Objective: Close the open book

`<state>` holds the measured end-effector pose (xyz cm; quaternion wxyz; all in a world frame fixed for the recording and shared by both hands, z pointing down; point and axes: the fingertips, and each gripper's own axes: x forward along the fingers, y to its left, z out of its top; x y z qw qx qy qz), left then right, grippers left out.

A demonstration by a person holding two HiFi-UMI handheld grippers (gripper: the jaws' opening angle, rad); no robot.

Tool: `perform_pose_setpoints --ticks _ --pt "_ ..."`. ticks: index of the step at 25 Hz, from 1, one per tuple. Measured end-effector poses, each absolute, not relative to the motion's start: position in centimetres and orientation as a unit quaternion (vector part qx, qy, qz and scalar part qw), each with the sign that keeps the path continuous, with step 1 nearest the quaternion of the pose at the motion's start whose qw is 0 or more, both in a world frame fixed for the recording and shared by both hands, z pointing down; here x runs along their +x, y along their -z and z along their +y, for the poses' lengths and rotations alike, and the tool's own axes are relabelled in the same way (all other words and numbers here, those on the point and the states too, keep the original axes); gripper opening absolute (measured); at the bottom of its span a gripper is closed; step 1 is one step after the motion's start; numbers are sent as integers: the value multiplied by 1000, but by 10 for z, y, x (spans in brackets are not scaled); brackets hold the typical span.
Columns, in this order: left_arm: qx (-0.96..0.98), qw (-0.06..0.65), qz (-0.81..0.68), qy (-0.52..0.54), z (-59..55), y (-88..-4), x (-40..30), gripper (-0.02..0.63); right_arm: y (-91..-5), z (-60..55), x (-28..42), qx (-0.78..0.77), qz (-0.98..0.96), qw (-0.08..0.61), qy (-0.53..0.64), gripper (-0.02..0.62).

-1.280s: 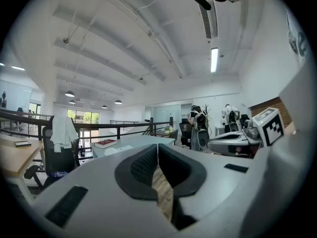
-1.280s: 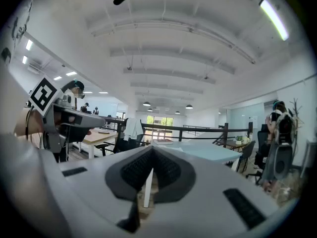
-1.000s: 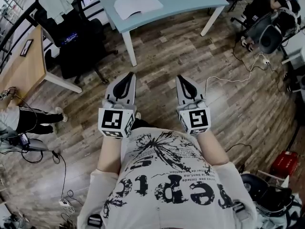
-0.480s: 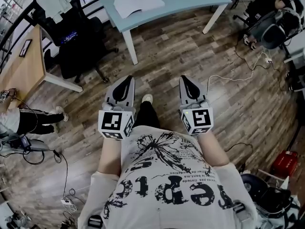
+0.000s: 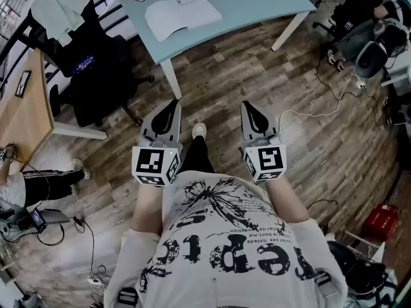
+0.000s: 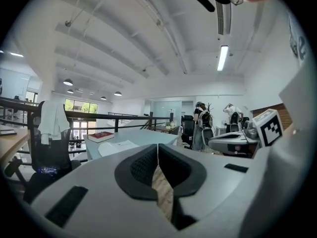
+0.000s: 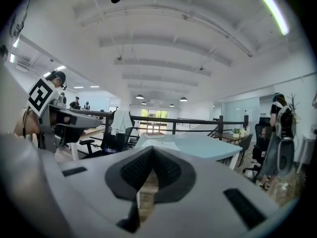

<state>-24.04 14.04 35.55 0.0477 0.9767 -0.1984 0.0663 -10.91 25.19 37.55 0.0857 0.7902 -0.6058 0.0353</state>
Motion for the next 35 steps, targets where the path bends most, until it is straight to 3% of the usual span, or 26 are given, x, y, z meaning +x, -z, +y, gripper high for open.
perform_pose_setpoints --ticks 14,35 --pt "970 53 -219 -88 -84 -356 -110 23 -373 28 38 795 -600 63 -65 11" --pt "902 111 -410 -74 -205 -376 -27 21 -384 -169 160 646 -755 95 -59 11"
